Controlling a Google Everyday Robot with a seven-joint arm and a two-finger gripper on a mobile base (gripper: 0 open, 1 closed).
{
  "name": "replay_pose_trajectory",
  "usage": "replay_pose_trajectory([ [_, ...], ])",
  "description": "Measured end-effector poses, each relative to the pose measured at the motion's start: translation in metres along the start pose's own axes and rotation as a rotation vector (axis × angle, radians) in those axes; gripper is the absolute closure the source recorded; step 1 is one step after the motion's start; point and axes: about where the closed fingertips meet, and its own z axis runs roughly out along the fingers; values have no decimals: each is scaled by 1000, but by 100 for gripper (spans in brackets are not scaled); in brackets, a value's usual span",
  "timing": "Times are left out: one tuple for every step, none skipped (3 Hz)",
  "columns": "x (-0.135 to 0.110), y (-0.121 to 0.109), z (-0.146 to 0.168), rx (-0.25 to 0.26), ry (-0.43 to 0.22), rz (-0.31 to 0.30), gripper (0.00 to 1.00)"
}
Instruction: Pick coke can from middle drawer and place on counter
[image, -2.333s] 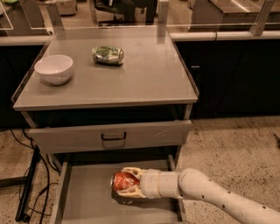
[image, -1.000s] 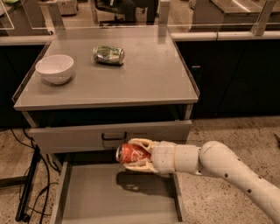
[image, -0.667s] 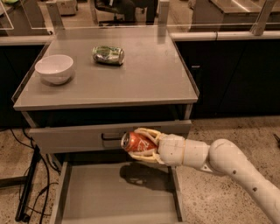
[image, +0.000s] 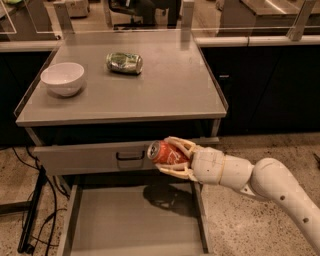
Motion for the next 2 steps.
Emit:
replay_pose_trajectory([
  [-9,-18,0,-11,-12,-16,100],
  [-37,-58,5,-67,-40,-40,100],
])
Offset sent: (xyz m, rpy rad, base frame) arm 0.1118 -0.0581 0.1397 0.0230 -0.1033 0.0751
